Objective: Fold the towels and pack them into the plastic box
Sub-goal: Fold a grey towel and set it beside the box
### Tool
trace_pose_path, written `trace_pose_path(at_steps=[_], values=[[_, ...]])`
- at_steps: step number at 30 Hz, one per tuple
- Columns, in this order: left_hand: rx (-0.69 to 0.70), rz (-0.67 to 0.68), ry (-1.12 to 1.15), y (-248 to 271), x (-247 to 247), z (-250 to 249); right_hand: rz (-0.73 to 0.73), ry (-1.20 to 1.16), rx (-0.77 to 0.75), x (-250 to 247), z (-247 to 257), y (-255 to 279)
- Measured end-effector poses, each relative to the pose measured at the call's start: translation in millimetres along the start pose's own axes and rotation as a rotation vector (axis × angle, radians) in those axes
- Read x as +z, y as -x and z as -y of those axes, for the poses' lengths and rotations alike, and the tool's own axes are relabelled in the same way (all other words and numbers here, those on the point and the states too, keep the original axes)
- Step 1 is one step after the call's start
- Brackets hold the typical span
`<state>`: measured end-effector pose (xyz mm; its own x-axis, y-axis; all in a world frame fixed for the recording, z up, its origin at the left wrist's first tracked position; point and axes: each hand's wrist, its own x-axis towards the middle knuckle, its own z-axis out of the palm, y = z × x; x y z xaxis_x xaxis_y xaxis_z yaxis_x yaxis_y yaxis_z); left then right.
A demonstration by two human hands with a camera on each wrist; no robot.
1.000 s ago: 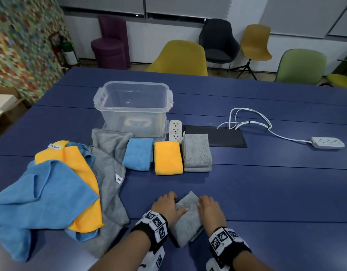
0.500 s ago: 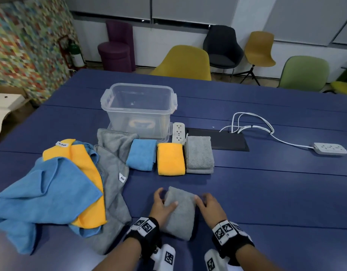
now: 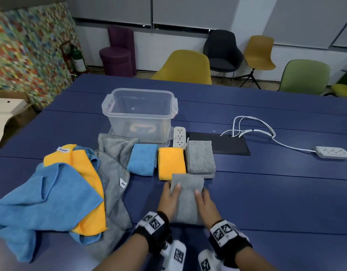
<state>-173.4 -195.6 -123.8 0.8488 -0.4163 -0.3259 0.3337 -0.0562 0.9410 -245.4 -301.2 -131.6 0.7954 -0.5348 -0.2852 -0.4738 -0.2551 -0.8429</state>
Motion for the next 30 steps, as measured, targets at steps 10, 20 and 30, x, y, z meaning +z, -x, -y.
trace_pose_path(at_steps=[10, 20, 30], values=[[0.376, 0.256, -0.286, -100, 45, -87, -0.282, -0.024, -0.221, -80, 86, -97], [0.374, 0.252, -1.425, -135, 49, -48, -0.075, 0.934, -0.051, -58, 27, -151], [-0.034, -0.238, -1.464, -115, -134, -53, -0.005, 1.071, -0.417, -37, 45, -129]])
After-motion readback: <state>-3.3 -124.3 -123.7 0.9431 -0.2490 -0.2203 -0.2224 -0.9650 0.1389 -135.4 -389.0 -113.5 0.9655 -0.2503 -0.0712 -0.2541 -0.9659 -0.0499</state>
